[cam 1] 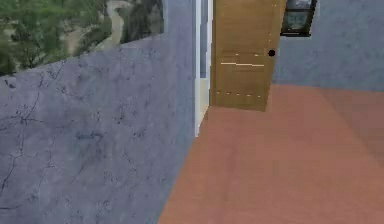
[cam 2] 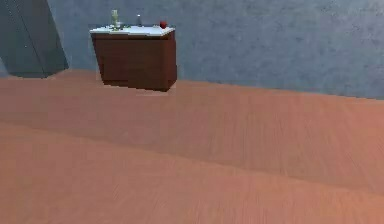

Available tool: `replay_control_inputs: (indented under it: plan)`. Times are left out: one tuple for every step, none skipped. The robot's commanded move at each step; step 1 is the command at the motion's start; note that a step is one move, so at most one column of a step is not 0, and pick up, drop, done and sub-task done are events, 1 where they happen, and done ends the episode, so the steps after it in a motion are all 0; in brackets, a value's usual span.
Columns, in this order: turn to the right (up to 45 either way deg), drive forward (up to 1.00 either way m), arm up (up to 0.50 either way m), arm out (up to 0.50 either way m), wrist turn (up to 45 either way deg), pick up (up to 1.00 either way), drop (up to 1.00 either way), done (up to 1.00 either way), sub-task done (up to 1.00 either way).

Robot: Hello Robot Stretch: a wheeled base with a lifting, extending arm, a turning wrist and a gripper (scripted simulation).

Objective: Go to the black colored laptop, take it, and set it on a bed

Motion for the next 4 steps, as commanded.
replay_control_inputs:
  plan:
    - [45.0,0.00,0.00,0.00,0.0,0.00,0.00,0.00,0.00]
    - [45.0,0.00,0.00,0.00,0.0,0.00,0.00,0.00,0.00]
    - [15.0,0.00,0.00,0.00,0.0,0.00,0.00,0.00,0.00]
    - [0.0,0.10,0.00,0.00,0.0,0.00,0.00,0.00,0.00]
